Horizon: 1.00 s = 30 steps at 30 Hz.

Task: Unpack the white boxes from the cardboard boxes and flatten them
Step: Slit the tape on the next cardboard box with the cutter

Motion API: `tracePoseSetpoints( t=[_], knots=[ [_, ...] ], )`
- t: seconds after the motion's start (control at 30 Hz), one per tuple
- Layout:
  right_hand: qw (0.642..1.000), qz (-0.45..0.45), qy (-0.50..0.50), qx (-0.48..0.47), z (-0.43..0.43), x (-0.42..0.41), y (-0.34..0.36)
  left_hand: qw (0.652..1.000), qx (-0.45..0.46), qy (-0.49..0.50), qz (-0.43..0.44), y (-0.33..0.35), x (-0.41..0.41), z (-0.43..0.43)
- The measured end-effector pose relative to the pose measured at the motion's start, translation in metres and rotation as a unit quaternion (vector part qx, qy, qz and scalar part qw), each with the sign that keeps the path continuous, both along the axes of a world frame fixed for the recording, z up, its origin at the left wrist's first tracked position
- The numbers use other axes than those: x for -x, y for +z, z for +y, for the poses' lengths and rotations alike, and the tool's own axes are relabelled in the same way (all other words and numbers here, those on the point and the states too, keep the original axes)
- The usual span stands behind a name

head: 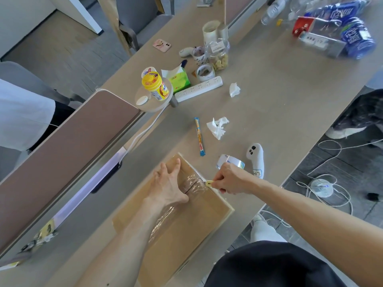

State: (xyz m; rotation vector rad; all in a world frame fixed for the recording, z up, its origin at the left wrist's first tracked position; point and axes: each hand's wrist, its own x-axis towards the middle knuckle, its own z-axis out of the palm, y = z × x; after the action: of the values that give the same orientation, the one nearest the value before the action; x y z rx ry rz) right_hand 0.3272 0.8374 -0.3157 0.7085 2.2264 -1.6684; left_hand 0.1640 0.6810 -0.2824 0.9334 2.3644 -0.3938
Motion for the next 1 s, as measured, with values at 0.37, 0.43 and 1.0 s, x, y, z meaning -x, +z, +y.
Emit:
tracePoseSetpoints(
  t=[0.37,0.43,1.0],
  knots=[
    [0.998,-0.053,0.030,-0.020,0.000,-0.019,0.013,1.000,-0.012,0.001,-0.002,0.000,-0.001,-0.003],
    [0.996,-0.073,0.035,-0.031,0.005,-0.023,0.017,1.000,-0.016,-0.002,-0.007,0.000,0.002,-0.004],
    [0.994,-0.057,-0.063,-0.071,-0.017,0.001,0.030,0.998,-0.055,-0.018,-0.016,0.001,0.004,-0.020]
  ],
)
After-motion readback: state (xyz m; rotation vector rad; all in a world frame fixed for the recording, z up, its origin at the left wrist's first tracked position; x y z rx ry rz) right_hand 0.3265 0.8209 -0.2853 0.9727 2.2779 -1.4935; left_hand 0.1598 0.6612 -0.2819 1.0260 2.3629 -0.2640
